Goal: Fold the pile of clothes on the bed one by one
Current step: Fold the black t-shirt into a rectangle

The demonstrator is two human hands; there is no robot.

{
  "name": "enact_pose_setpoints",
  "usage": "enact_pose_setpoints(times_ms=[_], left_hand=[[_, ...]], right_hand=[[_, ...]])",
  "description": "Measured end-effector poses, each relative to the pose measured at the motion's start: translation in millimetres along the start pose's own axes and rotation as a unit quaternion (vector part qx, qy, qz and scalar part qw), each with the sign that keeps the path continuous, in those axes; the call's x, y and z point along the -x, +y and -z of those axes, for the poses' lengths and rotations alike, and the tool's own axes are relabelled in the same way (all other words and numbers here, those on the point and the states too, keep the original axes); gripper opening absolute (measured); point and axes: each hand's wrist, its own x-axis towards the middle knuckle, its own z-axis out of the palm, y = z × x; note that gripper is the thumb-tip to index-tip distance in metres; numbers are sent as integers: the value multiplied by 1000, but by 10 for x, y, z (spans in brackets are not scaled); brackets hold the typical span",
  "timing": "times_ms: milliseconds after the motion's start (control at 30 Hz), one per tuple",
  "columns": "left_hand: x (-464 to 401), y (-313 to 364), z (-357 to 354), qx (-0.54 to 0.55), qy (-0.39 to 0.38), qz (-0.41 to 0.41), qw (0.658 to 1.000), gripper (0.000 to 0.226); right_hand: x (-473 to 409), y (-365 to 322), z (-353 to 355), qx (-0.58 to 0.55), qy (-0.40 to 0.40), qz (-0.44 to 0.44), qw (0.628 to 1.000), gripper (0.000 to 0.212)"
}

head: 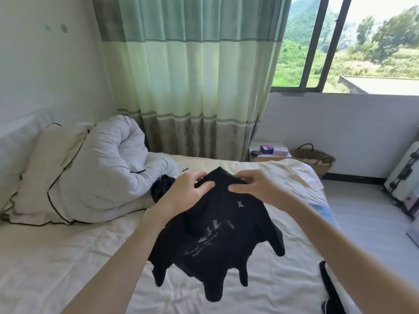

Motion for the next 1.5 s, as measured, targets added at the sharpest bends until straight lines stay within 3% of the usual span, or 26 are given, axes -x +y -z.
enact_pose_setpoints(times_ms=[133, 300, 367, 433, 467, 567, 733, 833, 1000, 1067, 1167, 1233, 1300, 1400, 1500], left_hand=[[-14, 76, 13, -19, 12, -15, 1000, 9], [-15, 123, 70, -9, 59, 9, 998, 8], [-28, 107, 137, -54, 91, -4, 994, 10], [-19, 50, 202, -124, 94, -2, 988, 11], [-10, 9, 220, -157, 87, 9, 984, 11], [31, -72, 215, -233, 70, 57, 968, 13], [158, -218, 346, -270, 88, 116, 952, 23], [269, -361, 555, -221, 105, 151, 958, 20], [293, -238, 769, -117, 89, 162, 976, 16], [303, -144, 842, -68, 69, 153, 983, 18], [419, -93, 953, 158, 24, 137, 978, 11], [517, -151, 954, 261, 13, 150, 953, 10], [595, -250, 915, 238, 9, 177, 955, 8], [714, -327, 947, 176, -17, 190, 966, 12], [828, -317, 1112, 203, -81, 173, 960, 30]], right_hand=[[-74, 52, -80, -47, 20, 8, 999, 6], [-137, -59, -211, -259, -35, -45, 964, 20], [-161, -142, -215, -318, -50, -53, 945, 20], [-165, -209, -167, -277, -70, -44, 957, 15], [-171, -238, -136, -203, -66, -38, 976, 20], [-258, -252, -103, -35, 33, -31, 998, 26], [-284, -292, 78, -70, 143, -34, 987, 15], [-217, -244, 322, -82, 172, -21, 981, 6], [-161, -79, 330, -34, 134, -27, 990, 16], [-175, -70, 299, -23, 159, -7, 987, 18], [-187, -75, 308, -73, 222, 37, 972, 23], [-171, -45, 259, -15, 144, 28, 989, 22], [-134, 37, 206, 5, -3, -23, 1000, 6], [-105, 169, 248, -138, -114, -45, 983, 33], [-100, 170, 270, -264, -173, -36, 948, 27]])
